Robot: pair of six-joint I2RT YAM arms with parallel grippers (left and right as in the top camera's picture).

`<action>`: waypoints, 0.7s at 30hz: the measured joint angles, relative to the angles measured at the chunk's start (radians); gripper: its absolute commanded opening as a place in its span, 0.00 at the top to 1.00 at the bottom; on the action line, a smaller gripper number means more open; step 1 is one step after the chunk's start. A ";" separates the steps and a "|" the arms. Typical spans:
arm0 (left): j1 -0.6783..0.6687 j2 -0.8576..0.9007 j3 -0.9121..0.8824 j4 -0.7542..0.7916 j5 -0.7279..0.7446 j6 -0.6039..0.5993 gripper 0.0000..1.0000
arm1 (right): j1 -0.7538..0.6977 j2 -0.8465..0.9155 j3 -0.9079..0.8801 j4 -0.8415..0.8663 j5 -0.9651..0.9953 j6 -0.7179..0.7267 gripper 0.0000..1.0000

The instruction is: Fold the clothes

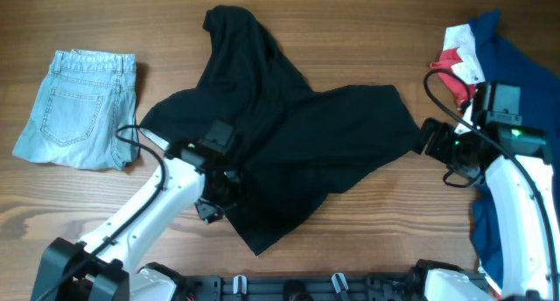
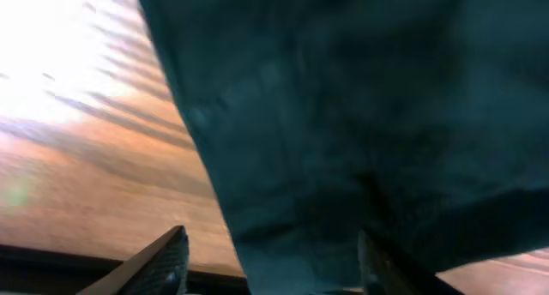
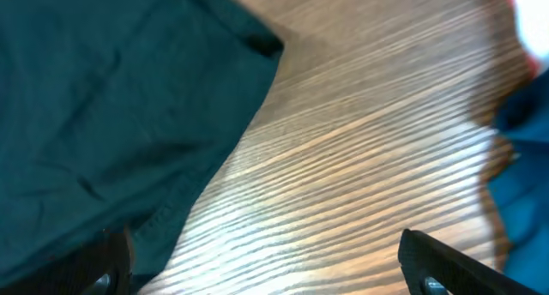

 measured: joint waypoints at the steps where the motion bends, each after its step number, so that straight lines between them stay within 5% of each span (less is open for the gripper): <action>1: -0.024 0.000 -0.006 0.004 0.007 -0.025 0.35 | 0.000 0.015 -0.004 0.010 -0.008 -0.002 0.00; 12: -0.278 0.001 -0.102 0.188 0.063 -0.217 0.28 | 0.000 0.183 -0.134 0.269 -0.087 0.002 0.01; 18: -0.361 0.001 -0.108 0.219 0.067 -0.281 0.25 | 0.000 0.281 -0.143 0.439 -0.097 0.026 0.26; 21: -0.371 0.001 -0.108 0.221 0.067 -0.291 0.25 | 0.000 0.323 -0.143 0.480 -0.101 0.036 0.52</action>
